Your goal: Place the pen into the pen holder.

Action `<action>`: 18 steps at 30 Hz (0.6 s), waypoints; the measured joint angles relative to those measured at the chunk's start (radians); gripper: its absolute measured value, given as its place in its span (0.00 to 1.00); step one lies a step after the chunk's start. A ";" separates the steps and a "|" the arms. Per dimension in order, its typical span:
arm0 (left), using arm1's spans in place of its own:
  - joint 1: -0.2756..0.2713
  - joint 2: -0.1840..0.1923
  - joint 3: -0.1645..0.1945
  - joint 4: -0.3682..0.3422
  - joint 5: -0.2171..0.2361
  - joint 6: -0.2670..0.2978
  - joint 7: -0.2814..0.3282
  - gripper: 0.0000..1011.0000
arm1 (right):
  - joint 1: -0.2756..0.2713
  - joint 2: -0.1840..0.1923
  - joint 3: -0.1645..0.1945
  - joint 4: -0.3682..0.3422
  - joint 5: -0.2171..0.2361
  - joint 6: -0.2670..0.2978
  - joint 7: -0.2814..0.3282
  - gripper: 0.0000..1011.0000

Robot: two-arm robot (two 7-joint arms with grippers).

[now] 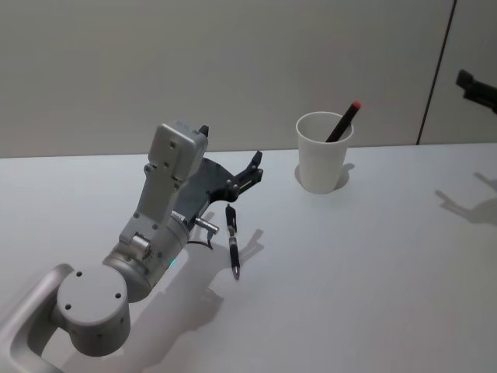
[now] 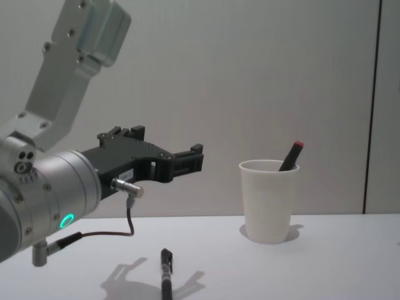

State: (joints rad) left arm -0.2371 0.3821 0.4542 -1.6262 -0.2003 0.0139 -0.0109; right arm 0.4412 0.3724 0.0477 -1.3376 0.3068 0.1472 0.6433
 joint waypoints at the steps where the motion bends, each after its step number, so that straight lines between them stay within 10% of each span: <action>1: 0.000 0.000 0.000 0.000 0.000 0.000 0.000 0.99 | -0.001 0.004 0.003 -0.001 -0.002 0.007 0.006 0.99; 18: 0.012 -0.008 0.001 -0.010 -0.043 0.042 0.014 0.99 | -0.008 0.050 0.035 -0.010 -0.027 0.092 0.068 0.99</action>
State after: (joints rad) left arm -0.2256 0.3741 0.4551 -1.6367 -0.2433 0.0555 0.0029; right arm 0.4332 0.4228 0.0823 -1.3480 0.2798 0.2393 0.7114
